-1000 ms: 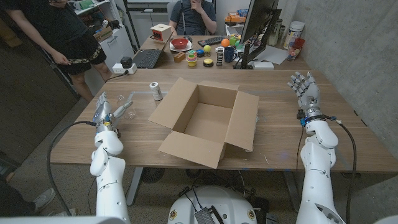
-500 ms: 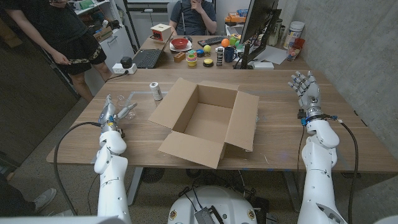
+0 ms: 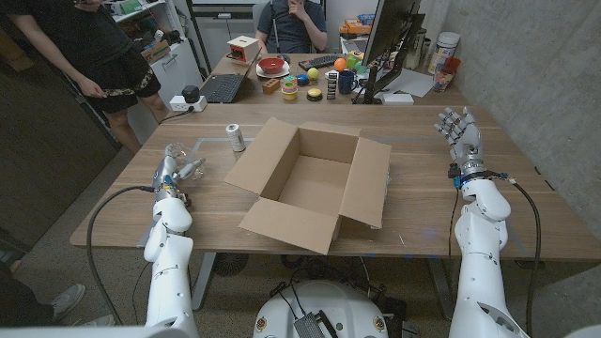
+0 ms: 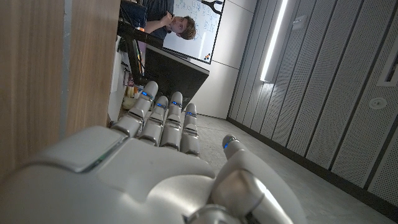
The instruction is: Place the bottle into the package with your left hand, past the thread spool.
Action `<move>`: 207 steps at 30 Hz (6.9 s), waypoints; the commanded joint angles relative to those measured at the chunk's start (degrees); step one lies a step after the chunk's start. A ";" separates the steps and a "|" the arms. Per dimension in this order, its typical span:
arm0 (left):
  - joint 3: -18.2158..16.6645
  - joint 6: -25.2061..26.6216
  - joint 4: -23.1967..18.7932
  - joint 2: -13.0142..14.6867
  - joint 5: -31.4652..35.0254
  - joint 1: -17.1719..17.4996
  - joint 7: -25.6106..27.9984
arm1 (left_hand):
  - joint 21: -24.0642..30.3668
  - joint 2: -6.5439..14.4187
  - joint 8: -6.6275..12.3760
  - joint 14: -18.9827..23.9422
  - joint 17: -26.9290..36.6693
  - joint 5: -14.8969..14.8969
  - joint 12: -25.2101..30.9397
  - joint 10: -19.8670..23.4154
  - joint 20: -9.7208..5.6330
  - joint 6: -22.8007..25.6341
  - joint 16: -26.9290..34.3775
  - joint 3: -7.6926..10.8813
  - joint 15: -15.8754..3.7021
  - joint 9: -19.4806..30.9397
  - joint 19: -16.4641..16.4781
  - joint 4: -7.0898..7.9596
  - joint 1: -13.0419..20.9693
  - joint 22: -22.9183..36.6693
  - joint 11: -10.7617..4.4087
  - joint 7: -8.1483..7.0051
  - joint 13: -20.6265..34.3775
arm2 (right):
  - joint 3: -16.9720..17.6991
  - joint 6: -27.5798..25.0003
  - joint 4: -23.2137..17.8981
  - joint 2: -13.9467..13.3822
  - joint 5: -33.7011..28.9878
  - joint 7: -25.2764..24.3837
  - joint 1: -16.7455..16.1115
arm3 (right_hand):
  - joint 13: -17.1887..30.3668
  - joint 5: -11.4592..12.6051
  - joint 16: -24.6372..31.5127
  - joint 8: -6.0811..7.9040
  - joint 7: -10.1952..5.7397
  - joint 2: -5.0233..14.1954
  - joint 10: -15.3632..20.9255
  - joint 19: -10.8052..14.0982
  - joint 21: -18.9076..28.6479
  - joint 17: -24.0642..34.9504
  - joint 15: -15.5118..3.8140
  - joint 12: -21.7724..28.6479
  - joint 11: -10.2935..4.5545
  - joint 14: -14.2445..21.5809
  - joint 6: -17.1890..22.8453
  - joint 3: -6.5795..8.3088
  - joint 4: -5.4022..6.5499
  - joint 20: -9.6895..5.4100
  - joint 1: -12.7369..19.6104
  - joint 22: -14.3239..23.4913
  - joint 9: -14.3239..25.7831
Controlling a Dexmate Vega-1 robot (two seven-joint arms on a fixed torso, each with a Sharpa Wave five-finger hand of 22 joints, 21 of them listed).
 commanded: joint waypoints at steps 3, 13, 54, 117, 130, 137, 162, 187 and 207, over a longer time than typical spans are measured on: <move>0.08 -1.45 0.39 -0.54 -0.07 -0.34 4.30 | -0.36 3.25 2.11 9.18 0.08 0.22 1.15 12.38 -0.91 9.79 -0.19 0.85 -9.19 0.04 0.21 1.12 2.59 0.26 -4.01 1.00 0.09 | 0.39 0.45 1.11 -0.15 -0.13 -0.23 0.55 | 0.13 0.37 0.36 0.26 0.28 -0.08 0.54 0.45 -0.21 0.08 -0.03 0.13 0.06 0.62 0.39 -0.23 -0.15 -0.07 -0.14 0.14 0.20; 0.56 0.82 -0.48 -0.70 1.72 -0.31 5.26 | -2.35 6.28 6.26 18.19 0.11 -0.56 1.01 25.31 -1.62 36.07 -2.66 1.51 -9.17 -0.09 -0.56 2.09 4.07 0.12 -7.67 -5.56 0.13 | 0.31 0.73 1.90 -0.21 -0.31 -0.23 1.02 | 0.14 0.39 0.33 0.27 0.26 -0.04 0.58 0.26 -0.36 0.10 -0.05 0.14 0.03 0.56 0.41 -0.28 -0.09 -0.18 -0.25 0.14 0.20; 0.94 -4.19 -15.26 -5.37 -1.45 0.88 -2.93 | -4.42 5.23 5.99 18.57 0.54 -2.00 -4.21 27.23 -1.98 46.20 -5.08 2.07 -9.33 -0.80 -1.07 0.68 7.36 0.38 -7.80 -10.26 0.84 | 0.86 1.15 0.49 -0.53 -0.17 -0.11 -0.09 | 0.14 0.51 0.26 0.30 0.43 -0.07 0.56 0.42 -0.70 0.05 -0.16 0.11 0.02 0.51 0.53 -0.42 -0.18 -0.31 -0.34 0.14 0.20; 3.91 -13.01 -24.52 -9.23 -15.84 -3.53 -37.11 | -5.08 6.47 3.07 18.55 0.77 -2.92 -5.44 27.63 -3.07 46.71 -5.33 3.32 -9.52 -0.68 -1.16 0.41 9.83 0.55 -7.94 -10.37 1.25 | 3.26 2.31 -5.33 -1.27 3.04 -0.75 -3.96 | 0.14 0.60 0.29 0.44 0.76 -0.06 0.78 0.73 -1.18 0.04 -0.17 0.17 0.12 0.70 1.18 -0.60 -0.27 -0.51 -0.43 0.14 0.20; 7.45 -12.57 -26.50 -9.16 -18.67 -4.24 -45.98 | -4.97 6.66 2.73 18.91 0.90 -3.10 -5.41 27.99 -3.52 47.35 -5.17 3.53 -9.55 -0.67 -0.83 0.39 10.25 0.60 -8.00 -10.34 1.30 | 3.95 3.02 -4.73 -1.67 4.04 -0.57 -4.11 | 0.14 0.61 0.28 0.43 0.88 -0.05 0.77 0.80 -1.27 0.03 -0.24 0.15 0.19 0.70 1.22 -0.62 -0.30 -0.59 -0.41 0.14 0.20; 9.05 -11.40 -28.49 -9.53 -17.67 -4.41 -48.10 | -4.95 6.70 2.41 18.98 0.94 -3.22 -5.43 28.10 -3.51 47.45 -5.16 3.60 -9.53 -0.66 -0.76 0.43 10.39 0.62 -7.99 -10.33 1.33 | 4.35 3.65 -4.59 -1.91 4.84 -0.12 -4.25 | 0.14 0.62 0.27 0.40 0.93 -0.05 0.76 0.83 -1.33 0.03 -0.22 0.15 0.28 0.71 1.20 -0.64 -0.31 -0.68 -0.42 0.14 0.21; 16.80 -13.27 -32.41 -6.98 -9.12 -4.81 -51.30 | -4.92 6.46 1.59 19.12 0.94 -3.54 -5.53 28.27 -3.59 47.78 -5.23 3.87 -9.62 -0.58 -0.63 0.08 11.36 0.62 -7.96 -10.65 1.39 | 5.11 5.43 -4.69 -1.95 6.82 0.06 -4.84 | 0.14 0.63 0.25 0.36 0.94 -0.07 0.91 0.87 -1.57 0.04 -0.30 0.19 0.27 0.66 1.22 -0.73 -0.31 -0.77 -0.47 0.14 0.21; 23.34 -15.08 -34.10 -0.76 -2.22 -5.63 -58.31 | -4.99 6.13 0.90 18.81 1.08 -3.66 -5.71 27.81 -3.68 47.83 -5.29 4.26 -9.74 -0.46 -0.91 -0.53 13.00 0.67 -7.97 -11.09 1.46 | 4.51 6.33 -3.15 -2.25 6.64 -0.26 -3.78 | 0.14 0.64 0.27 0.32 1.08 -0.14 1.09 0.99 -1.75 0.06 -0.30 0.24 0.34 0.73 1.19 -0.88 -0.28 -0.97 -0.59 0.14 0.21; 26.66 -15.49 -31.85 2.87 3.44 -5.30 -59.63 | -5.03 6.06 0.53 18.34 1.20 -3.77 -5.76 27.32 -3.80 48.09 -5.31 4.55 -9.73 -0.37 -1.31 -0.74 14.35 0.74 -7.96 -11.31 1.53 | 4.36 6.70 -2.35 -2.37 6.43 -0.37 -3.30 | 0.15 0.65 0.29 0.28 1.10 -0.21 1.10 1.05 -1.92 0.08 -0.30 0.22 0.33 0.79 1.14 -1.04 -0.21 -1.04 -0.75 0.14 0.21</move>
